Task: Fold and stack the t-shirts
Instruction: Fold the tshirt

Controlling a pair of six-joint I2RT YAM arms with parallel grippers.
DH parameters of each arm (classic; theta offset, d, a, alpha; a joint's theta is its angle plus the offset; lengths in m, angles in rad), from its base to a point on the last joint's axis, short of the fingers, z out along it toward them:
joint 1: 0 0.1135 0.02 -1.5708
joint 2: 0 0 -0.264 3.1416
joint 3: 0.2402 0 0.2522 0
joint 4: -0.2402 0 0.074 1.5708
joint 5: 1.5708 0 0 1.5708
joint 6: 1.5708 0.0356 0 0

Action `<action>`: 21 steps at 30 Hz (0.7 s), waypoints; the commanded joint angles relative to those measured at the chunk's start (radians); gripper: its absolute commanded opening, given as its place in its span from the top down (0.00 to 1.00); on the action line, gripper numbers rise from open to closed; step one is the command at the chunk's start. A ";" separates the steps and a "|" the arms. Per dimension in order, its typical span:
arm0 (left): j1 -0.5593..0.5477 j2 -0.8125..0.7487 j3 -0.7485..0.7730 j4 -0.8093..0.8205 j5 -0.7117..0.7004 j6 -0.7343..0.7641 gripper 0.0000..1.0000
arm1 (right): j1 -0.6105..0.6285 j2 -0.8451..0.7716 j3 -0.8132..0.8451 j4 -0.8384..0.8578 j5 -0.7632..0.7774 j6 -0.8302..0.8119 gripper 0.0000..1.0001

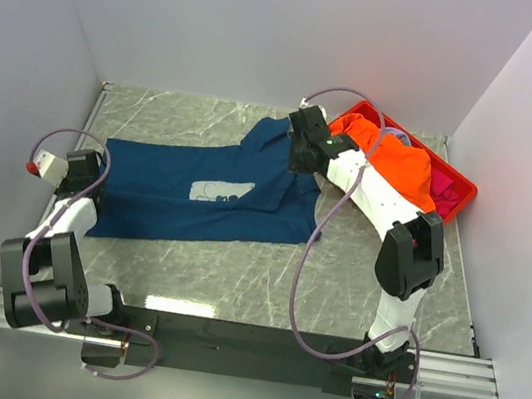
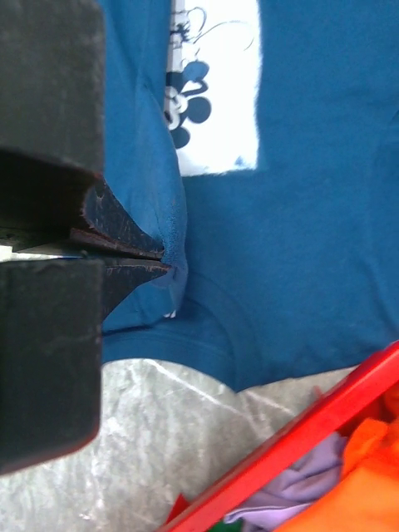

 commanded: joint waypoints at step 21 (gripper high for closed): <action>0.019 0.141 0.093 0.094 0.076 0.048 0.31 | -0.027 0.179 0.211 -0.044 -0.026 -0.027 0.92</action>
